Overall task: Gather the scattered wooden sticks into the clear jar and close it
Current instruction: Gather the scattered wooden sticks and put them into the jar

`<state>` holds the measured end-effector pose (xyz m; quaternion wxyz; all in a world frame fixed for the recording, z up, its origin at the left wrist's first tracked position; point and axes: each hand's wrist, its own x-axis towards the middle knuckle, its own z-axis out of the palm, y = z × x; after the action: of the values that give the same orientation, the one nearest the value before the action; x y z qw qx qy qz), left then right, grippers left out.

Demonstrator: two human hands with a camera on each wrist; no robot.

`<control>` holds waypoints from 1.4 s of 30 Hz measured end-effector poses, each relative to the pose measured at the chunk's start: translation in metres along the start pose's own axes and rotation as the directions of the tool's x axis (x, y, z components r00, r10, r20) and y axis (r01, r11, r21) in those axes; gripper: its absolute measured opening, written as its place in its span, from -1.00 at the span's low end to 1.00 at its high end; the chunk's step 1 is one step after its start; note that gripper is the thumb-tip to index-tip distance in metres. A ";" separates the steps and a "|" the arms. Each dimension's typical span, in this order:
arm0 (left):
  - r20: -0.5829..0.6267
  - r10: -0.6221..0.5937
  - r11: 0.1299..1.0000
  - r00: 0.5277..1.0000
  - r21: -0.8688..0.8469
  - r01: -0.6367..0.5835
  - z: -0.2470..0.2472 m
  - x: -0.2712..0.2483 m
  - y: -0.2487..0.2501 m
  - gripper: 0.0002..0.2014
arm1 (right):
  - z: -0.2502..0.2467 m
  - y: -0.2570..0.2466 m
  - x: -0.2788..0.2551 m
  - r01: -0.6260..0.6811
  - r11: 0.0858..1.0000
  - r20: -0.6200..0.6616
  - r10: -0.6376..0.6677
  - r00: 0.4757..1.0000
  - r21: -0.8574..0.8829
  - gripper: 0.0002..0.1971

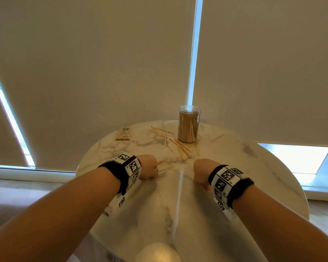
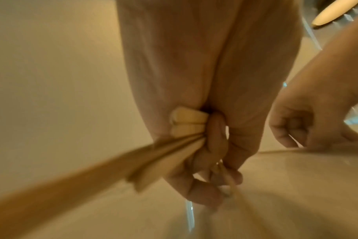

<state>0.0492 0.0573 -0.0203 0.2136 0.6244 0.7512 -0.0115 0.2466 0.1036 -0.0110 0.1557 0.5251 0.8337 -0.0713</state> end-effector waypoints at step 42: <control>-0.255 -0.180 0.983 0.950 -0.066 0.169 -0.082 0.257 -0.003 -0.41 | -0.052 0.022 0.173 -0.139 0.968 -0.039 0.150 0.988 0.208 -0.58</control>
<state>-0.0119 0.3203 -0.0325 0.1251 0.5470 0.8250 0.0679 0.1878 0.2760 -0.0192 0.0830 0.5994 0.7854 -0.1307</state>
